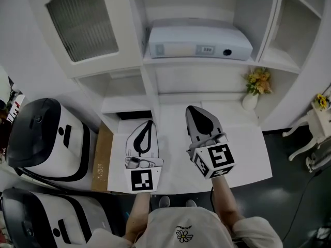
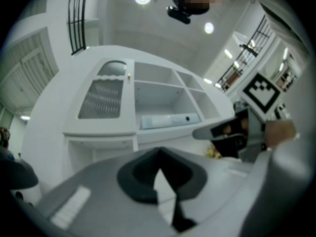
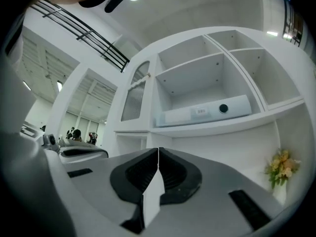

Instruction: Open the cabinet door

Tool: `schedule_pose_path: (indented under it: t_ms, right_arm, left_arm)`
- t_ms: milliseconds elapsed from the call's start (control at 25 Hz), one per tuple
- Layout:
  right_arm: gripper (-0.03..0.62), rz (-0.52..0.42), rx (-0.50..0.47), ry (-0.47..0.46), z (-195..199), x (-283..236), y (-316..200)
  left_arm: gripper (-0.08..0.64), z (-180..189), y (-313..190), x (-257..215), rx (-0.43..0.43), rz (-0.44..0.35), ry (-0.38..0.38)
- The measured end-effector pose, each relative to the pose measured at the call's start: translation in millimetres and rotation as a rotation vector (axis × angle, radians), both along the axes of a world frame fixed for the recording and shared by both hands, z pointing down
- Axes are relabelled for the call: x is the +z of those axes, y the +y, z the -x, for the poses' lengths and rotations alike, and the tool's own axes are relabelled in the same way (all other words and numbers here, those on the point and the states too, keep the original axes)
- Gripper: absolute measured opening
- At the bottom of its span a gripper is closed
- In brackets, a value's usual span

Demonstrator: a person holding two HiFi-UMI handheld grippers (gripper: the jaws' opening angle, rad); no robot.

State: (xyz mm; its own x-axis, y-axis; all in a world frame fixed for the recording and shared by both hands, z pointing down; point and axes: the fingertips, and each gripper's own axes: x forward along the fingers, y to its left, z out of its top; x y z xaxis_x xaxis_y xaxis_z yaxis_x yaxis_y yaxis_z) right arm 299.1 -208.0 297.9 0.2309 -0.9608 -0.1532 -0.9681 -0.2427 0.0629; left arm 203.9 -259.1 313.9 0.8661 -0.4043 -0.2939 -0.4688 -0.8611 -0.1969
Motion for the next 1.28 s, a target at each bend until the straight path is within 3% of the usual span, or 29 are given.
schedule_pose_path:
  t_ms: [200, 440, 600, 1120, 1280]
  right_arm:
    - [0.051, -0.055, -0.084, 0.044, 8, -58, -28]
    - [0.079, -0.098, -0.075, 0.183, 17, -123, -55]
    - [0.094, -0.105, -0.097, 0.211, 24, -148, -80]
    - [0.117, -0.058, -0.155, 0.137, 17, -192, -159]
    - [0.117, -0.024, -0.162, 0.104, 13, -196, -172]
  left_arm:
    - [0.008, 14, -13, -2, -0.010, -0.024, -0.004]
    - [0.008, 33, -35, -13, -0.053, -0.042, 0.024]
    - [0.008, 41, -40, -16, -0.066, -0.055, 0.034]
    - [0.008, 64, -59, -14, -0.135, -0.064, 0.029]
    - [0.008, 74, -66, -6, -0.172, -0.028, 0.033]
